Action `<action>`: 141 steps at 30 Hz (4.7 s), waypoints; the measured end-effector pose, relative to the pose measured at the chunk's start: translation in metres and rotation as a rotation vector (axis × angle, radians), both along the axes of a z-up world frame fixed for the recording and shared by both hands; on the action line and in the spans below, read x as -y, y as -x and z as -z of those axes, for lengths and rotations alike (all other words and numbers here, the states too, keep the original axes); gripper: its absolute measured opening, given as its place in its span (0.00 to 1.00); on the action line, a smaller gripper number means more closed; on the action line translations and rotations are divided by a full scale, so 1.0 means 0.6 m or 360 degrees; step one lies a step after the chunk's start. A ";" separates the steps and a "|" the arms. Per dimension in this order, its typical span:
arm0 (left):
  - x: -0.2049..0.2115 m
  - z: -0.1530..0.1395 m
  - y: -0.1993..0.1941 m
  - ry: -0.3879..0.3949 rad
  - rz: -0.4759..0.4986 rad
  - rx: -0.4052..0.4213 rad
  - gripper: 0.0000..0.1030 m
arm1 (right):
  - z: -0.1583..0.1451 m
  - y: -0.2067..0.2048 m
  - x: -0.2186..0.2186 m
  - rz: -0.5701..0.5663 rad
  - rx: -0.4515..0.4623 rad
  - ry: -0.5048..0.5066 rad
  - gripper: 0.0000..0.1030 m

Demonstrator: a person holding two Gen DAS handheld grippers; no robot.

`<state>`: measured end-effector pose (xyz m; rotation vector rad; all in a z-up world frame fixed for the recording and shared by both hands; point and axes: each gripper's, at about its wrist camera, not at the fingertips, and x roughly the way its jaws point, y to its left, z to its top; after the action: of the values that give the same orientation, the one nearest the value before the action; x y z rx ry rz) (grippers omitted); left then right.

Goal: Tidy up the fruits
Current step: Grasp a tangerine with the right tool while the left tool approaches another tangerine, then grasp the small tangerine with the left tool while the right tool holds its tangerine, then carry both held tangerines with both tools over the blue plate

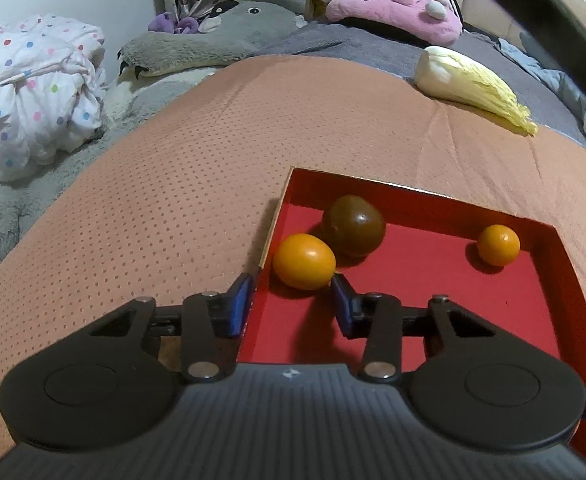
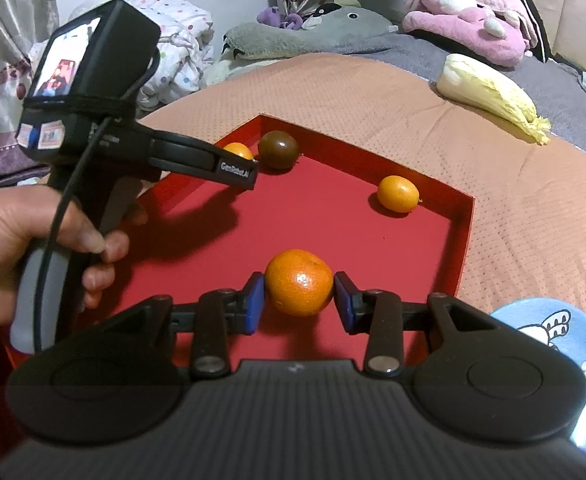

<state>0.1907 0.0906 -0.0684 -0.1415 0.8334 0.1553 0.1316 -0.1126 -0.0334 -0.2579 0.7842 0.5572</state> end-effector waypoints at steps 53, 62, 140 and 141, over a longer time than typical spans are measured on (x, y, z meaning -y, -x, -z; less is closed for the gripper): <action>0.037 -0.033 0.063 0.0063 0.0036 0.0134 0.69 | 0.009 0.023 0.055 0.0029 -0.0055 -0.0179 0.39; 0.040 -0.020 0.045 0.0029 0.0063 0.0118 0.71 | 0.011 0.017 0.053 0.0021 -0.0068 -0.0193 0.39; 0.393 -0.038 0.112 -0.0022 0.0982 0.0181 0.35 | -0.019 0.094 0.304 0.0466 0.0015 -0.0130 0.39; 0.395 -0.036 0.112 -0.0021 0.0993 0.0182 0.35 | -0.018 0.094 0.304 0.0465 0.0011 -0.0129 0.40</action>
<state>0.1233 -0.1465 -0.0469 0.1245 0.7287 -0.4304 0.0750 -0.2952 -0.0229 -0.0679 0.7744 0.3109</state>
